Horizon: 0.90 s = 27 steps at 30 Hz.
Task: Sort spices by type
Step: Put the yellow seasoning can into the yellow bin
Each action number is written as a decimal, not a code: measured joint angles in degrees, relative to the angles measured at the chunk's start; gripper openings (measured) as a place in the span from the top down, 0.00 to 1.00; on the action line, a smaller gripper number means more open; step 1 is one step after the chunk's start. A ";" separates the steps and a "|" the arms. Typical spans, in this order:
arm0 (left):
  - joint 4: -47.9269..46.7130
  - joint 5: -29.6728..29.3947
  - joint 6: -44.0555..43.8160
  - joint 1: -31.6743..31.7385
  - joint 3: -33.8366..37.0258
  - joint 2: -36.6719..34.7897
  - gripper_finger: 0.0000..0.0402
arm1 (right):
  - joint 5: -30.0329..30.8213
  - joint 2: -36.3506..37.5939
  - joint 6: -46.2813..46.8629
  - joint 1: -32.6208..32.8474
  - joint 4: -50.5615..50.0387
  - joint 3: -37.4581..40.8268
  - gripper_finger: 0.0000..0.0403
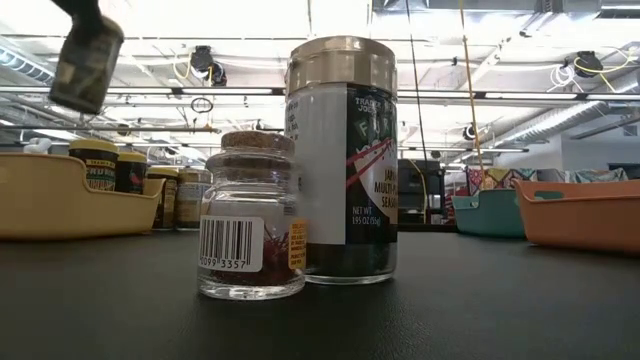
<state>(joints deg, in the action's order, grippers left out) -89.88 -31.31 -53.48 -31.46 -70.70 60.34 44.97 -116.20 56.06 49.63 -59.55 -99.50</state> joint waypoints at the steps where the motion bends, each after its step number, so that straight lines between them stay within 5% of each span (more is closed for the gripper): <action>1: -0.07 0.29 0.06 -0.01 0.83 0.00 0.41 | 0.00 0.00 -0.22 0.00 0.00 0.00 0.44; 11: -0.17 6.95 0.18 -0.02 4.91 -0.07 0.41 | 0.17 0.00 -2.63 -0.28 0.00 0.00 0.44; 27: -0.19 6.09 -1.78 -0.02 13.76 -0.17 0.41 | 0.24 0.00 -2.76 -0.28 0.85 0.00 0.44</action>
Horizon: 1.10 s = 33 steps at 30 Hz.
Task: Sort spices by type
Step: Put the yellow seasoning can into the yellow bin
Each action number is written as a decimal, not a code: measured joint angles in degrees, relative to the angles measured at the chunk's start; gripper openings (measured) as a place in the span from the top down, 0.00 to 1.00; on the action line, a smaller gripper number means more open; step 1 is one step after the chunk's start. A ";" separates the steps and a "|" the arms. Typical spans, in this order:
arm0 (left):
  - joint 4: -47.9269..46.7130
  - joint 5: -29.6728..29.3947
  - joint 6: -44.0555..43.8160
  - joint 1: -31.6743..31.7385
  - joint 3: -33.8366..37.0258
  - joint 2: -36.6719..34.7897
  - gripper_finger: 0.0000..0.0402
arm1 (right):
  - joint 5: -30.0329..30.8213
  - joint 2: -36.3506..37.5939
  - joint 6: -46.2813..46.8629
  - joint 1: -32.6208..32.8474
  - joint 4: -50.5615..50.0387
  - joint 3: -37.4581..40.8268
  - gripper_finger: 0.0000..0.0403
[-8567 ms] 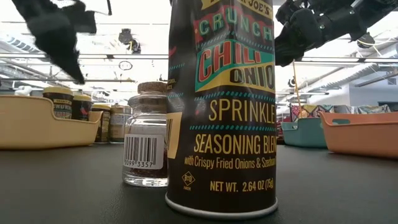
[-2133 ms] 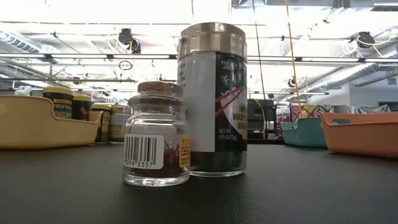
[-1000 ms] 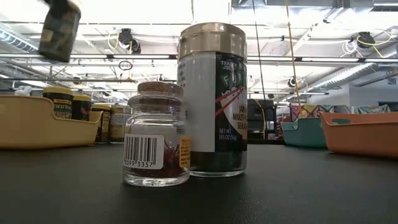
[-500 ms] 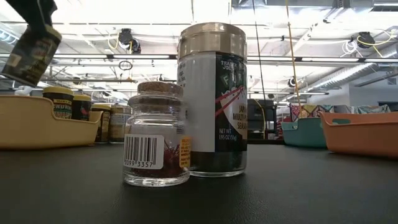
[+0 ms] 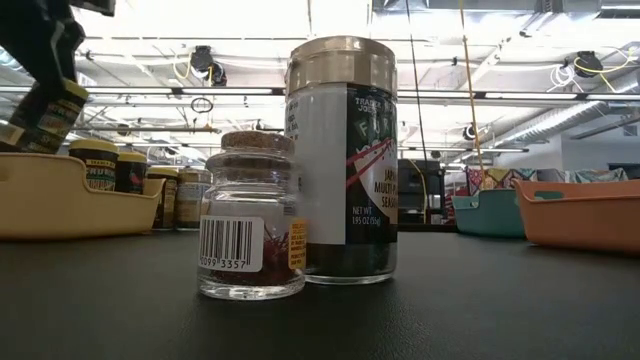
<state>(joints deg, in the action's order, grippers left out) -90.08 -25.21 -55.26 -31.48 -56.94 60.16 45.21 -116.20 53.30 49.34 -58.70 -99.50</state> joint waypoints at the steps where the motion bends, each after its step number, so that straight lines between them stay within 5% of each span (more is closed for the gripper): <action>1: 0.02 -0.69 -0.38 0.01 0.26 0.00 0.41 | 0.00 0.00 0.00 0.00 0.00 0.00 0.44; 33: 3.89 -4.98 -10.19 0.02 11.68 -5.51 0.41 | 0.00 0.00 -0.26 0.00 0.20 0.02 0.44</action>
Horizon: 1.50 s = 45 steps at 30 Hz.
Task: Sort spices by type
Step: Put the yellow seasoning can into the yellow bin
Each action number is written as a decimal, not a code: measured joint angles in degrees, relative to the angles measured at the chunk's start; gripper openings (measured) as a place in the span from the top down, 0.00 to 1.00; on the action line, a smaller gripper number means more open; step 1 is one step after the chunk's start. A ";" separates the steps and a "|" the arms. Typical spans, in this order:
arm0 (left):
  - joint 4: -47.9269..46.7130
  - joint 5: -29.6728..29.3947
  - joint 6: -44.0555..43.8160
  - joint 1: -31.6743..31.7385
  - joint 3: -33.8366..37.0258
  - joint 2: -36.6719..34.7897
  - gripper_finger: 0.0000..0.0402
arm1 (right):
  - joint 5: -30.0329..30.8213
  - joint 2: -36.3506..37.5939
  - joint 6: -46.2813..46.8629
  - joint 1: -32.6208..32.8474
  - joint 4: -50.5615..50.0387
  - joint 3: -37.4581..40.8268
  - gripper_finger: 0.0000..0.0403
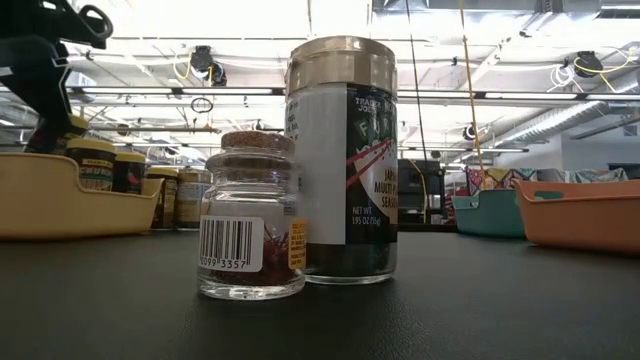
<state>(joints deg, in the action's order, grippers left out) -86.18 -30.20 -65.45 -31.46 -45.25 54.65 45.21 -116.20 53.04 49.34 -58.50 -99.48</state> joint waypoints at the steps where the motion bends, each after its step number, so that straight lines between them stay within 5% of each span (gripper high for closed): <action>1: 0.17 -0.01 -0.25 0.00 0.00 0.00 0.41 | 0.00 0.00 0.00 0.00 0.00 0.00 0.44; 30: 1.62 -0.01 1.49 0.00 -0.35 0.02 0.32 | 0.00 0.02 0.00 0.00 -0.01 0.00 0.44; 45: 1.95 -3.59 5.88 0.65 -13.68 0.08 0.32 | -0.02 0.02 -0.19 -0.16 -0.02 0.00 0.44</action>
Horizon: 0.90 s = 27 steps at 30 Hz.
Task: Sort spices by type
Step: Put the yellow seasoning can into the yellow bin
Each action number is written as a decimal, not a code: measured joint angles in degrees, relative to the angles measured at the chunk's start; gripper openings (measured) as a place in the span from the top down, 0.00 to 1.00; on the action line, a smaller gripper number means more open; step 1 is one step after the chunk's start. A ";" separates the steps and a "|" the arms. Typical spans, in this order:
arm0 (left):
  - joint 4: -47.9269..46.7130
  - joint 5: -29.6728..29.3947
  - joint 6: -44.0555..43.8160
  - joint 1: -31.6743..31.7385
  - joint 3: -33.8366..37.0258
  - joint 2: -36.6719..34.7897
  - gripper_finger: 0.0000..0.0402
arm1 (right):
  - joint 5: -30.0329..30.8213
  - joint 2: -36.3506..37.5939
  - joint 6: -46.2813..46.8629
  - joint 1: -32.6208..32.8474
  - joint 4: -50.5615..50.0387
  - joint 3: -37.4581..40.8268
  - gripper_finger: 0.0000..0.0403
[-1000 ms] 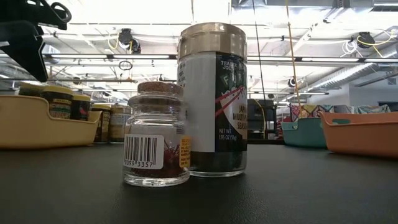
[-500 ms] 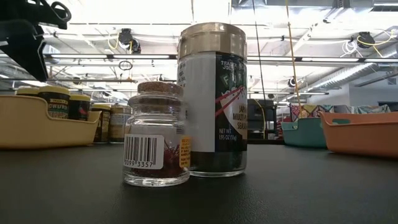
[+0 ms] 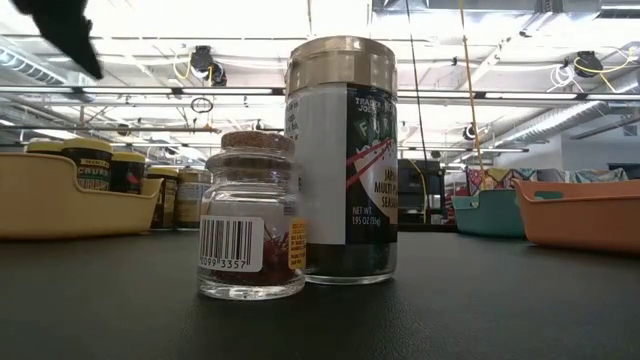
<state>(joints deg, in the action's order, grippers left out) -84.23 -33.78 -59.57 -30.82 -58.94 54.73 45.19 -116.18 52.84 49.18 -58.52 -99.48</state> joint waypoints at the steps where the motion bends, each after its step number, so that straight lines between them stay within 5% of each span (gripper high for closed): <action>1: 0.09 -1.06 -0.22 1.04 -1.09 -0.01 0.32 | 0.00 0.00 0.05 -0.11 0.02 0.00 0.44; 8: 0.48 0.33 7.14 20.48 -5.12 0.71 0.32 | -0.07 0.00 0.20 -1.51 0.12 0.00 0.44; 19: 15.62 17.56 35.99 58.45 -5.12 8.70 0.32 | -0.40 0.00 -4.17 -2.29 0.39 0.00 0.44; 23: 16.79 22.46 40.24 63.02 -5.11 11.60 0.32 | -2.47 0.30 -5.30 -1.71 -0.75 0.00 0.44; 27: 20.72 31.24 41.95 61.69 -5.11 11.14 0.32 | -13.24 2.56 -3.47 -1.46 -2.92 -1.33 0.44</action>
<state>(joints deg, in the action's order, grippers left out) -63.51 -2.54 -17.62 30.88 -64.05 65.87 31.95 -113.62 49.37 47.72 -61.44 -100.81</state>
